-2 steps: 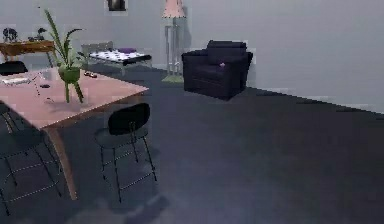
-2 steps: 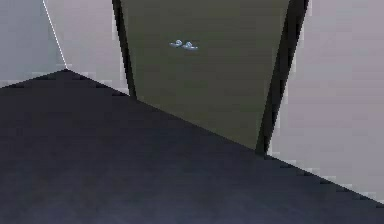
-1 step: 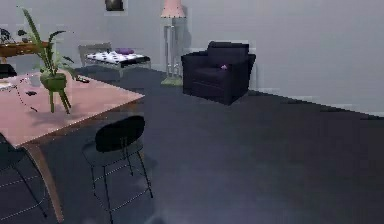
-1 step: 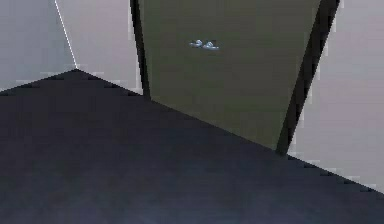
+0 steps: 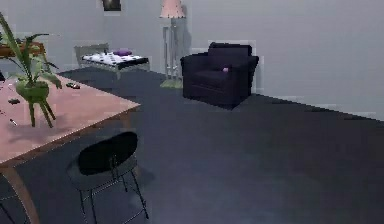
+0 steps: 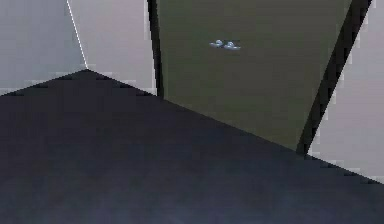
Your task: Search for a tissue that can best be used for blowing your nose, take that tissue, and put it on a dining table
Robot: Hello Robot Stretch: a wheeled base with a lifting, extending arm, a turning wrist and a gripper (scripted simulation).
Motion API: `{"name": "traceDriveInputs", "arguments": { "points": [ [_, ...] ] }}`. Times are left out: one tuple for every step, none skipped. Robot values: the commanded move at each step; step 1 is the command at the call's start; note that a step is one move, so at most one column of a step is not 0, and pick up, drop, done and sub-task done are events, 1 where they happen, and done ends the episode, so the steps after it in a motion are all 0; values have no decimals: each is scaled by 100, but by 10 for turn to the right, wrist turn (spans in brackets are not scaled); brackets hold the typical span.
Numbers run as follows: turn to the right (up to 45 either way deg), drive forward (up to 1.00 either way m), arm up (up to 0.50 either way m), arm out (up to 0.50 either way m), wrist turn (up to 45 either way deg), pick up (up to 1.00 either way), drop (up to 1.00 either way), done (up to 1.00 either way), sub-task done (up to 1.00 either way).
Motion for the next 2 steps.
{"name": "traceDriveInputs", "arguments": {
  "points": [
    [210, 0, 0, 0, 0, 0, 0, 0, 0],
    [0, 90, 0, 0, 0, 0, 0, 0, 0]
  ]
}}
